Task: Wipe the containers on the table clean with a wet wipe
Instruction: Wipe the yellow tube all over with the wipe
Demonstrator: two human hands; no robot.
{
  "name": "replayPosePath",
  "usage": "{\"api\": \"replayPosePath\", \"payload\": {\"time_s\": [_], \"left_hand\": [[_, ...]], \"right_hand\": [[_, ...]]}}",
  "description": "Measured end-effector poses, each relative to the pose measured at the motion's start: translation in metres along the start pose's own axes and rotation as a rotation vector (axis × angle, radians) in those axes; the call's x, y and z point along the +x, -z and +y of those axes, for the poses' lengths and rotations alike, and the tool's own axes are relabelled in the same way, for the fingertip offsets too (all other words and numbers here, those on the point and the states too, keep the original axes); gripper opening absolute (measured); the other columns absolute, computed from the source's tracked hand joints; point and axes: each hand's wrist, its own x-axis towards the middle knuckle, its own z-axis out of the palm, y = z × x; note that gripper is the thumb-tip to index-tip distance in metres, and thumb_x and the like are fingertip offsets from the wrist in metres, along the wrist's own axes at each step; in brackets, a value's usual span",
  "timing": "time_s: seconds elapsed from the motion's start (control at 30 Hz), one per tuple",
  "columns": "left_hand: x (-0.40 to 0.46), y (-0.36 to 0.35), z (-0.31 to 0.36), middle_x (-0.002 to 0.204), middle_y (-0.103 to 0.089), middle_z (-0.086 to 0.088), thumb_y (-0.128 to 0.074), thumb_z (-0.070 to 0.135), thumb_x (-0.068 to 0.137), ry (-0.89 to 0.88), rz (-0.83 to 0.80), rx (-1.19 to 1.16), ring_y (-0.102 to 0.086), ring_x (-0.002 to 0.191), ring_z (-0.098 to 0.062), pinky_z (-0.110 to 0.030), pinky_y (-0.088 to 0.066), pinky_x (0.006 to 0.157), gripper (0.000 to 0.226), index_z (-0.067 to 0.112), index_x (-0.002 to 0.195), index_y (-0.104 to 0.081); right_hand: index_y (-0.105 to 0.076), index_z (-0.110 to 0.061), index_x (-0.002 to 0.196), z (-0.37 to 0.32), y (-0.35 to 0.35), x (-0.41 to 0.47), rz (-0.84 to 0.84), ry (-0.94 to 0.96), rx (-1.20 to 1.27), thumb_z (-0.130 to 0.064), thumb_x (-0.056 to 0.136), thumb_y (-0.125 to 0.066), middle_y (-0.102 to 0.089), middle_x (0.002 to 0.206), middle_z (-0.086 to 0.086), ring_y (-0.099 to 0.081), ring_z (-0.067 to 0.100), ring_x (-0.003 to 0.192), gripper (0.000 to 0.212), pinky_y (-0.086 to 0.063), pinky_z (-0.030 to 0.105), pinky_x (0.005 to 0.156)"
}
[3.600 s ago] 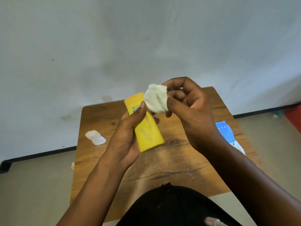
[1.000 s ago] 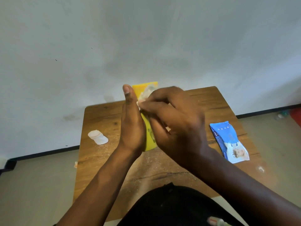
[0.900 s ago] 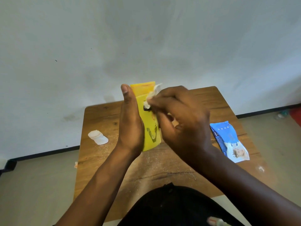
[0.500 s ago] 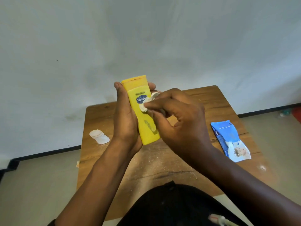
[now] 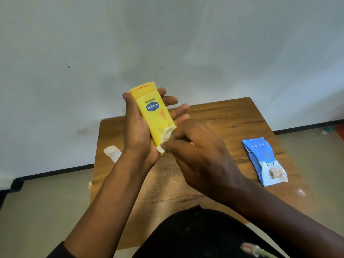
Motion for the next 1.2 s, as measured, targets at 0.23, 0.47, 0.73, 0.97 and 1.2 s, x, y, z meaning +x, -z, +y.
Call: {"api": "replayPosePath", "payload": {"time_s": [0.23, 0.47, 0.73, 0.97, 1.2], "left_hand": [[0.008, 0.006, -0.003, 0.082, -0.066, -0.008, -0.019, 0.071, 0.102, 0.030, 0.088, -0.066, -0.073, 0.078, -0.029, -0.042, -0.062, 0.073, 0.076, 0.010, 0.117, -0.063], [0.018, 0.033, 0.013, 0.086, -0.067, -0.012, -0.024, 0.081, 0.095, -0.022, 0.239, -0.185, -0.069, 0.073, -0.028, -0.035, -0.057, 0.069, 0.081, 0.013, 0.117, -0.062], [0.028, 0.078, -0.001, 0.081, -0.069, -0.005, -0.054, 0.050, 0.104, -0.175, 0.359, 0.168, -0.074, 0.088, -0.031, -0.044, -0.062, 0.079, 0.035, 0.017, 0.105, -0.066], [0.045, 0.138, -0.019, 0.087, -0.070, 0.011, -0.071, 0.037, 0.096, -0.283, 0.416, 0.912, -0.067, 0.081, -0.003, -0.035, -0.055, 0.079, 0.011, 0.027, 0.093, -0.071], [0.052, 0.185, -0.026, 0.104, -0.072, 0.007, -0.083, 0.032, 0.086, -0.194, 0.314, 1.530, -0.068, 0.089, -0.012, -0.023, -0.045, 0.065, 0.026, 0.026, 0.108, -0.071]], "right_hand": [[-0.080, -0.011, 0.108, 0.000, 0.003, -0.005, -0.010, -0.059, 0.101, -0.008, 0.093, -0.075, -0.070, 0.102, 0.006, -0.062, 0.014, 0.094, 0.016, -0.047, 0.022, 0.077], [-0.081, -0.023, 0.101, 0.035, 0.001, -0.029, 0.044, -0.641, 0.409, -0.011, 0.093, -0.076, -0.076, 0.095, -0.011, -0.069, 0.009, 0.090, 0.016, -0.059, 0.029, 0.078], [-0.078, -0.011, 0.102, 0.046, 0.002, -0.051, 0.079, -1.179, 1.086, -0.002, 0.093, -0.072, -0.081, 0.102, 0.007, -0.072, 0.022, 0.093, 0.015, -0.059, 0.034, 0.084], [-0.069, -0.003, 0.118, 0.056, -0.006, -0.056, 0.113, -1.346, 1.482, -0.013, 0.084, -0.071, -0.073, 0.121, 0.023, -0.072, 0.032, 0.105, 0.036, -0.064, 0.045, 0.093], [-0.065, 0.003, 0.126, 0.052, -0.010, -0.054, 0.121, -1.372, 1.530, -0.021, 0.108, -0.053, -0.073, 0.127, 0.025, -0.074, 0.035, 0.114, 0.033, -0.062, 0.041, 0.098]]}}
